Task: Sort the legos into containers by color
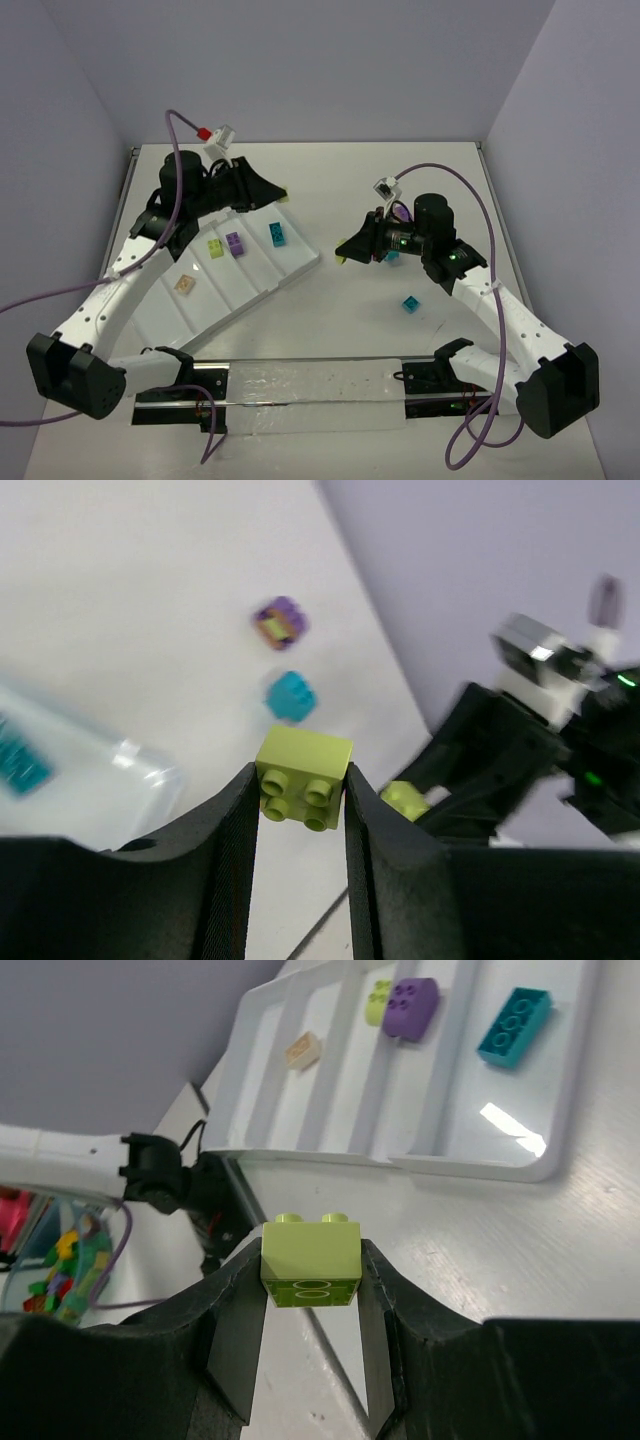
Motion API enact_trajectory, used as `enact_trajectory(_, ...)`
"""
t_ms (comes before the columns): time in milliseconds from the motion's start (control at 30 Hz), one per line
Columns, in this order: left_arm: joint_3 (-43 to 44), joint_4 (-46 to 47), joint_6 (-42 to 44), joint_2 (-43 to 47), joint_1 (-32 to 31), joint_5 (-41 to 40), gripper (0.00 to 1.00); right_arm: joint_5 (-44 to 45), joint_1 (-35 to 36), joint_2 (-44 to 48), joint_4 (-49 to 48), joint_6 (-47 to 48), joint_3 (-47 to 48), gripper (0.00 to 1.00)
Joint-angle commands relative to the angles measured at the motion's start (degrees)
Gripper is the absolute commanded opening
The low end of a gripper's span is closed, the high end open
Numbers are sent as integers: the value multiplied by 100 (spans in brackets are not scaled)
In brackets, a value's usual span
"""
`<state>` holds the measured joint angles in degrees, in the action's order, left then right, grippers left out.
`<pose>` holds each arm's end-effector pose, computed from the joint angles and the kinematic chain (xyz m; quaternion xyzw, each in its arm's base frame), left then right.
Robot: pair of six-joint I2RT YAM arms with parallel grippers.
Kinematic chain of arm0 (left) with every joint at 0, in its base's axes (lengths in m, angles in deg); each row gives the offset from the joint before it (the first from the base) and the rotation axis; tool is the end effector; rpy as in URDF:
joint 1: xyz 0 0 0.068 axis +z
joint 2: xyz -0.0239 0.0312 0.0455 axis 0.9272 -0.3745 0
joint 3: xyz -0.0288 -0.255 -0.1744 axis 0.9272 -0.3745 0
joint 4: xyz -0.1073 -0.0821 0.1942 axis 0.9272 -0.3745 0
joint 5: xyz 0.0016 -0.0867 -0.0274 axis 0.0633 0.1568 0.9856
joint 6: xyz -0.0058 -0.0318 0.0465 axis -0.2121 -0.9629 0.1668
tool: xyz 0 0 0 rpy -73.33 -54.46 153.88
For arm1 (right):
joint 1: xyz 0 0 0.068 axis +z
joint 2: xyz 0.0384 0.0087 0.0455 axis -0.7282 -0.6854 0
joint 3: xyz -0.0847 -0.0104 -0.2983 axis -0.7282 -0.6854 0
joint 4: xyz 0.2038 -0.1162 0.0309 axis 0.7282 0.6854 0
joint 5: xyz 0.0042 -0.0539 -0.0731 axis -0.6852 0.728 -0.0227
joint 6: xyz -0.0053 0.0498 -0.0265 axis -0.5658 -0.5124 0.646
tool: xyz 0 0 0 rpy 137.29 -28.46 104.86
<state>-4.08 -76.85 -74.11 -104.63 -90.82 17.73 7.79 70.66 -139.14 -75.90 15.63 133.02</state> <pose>0.2144 -0.1100 0.4158 0.0383 0.7848 -0.4599 0.4137 0.1604 0.1002 0.3454 -0.2029 0.7612 0.4890 0.3746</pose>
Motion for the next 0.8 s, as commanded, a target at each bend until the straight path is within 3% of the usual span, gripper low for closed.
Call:
enact_trajectory(0, -481, -1936, -257, 86, 31, -2601, 0, 701, 42, 56, 263, 133, 377, 0)
enact_trajectory(100, -1091, -2505, -884, 80, 5, -3883, 0, 762, 36, -8, 243, 72, 409, 0)
enact_trajectory(200, -1434, -2590, -1174, 127, 5, -4386, 0, 756, 37, -6, 228, 54, 386, 0)
enact_trajectory(600, -1920, -2327, -1649, -341, 5, -5041, 2, 789, 42, 61, 336, 57, 412, 0)
enact_trajectory(700, -1880, -2306, -1675, -430, -1, -5173, 23, 781, 42, 53, 351, 62, 424, 0)
enact_trajectory(733, -1855, -2312, -1676, -465, -4, -5207, 33, 783, 47, 47, 351, 57, 421, 0)
enact_trajectory(767, -1819, -2317, -1673, -486, -4, -5226, 51, 791, 46, 42, 356, 64, 431, 0)
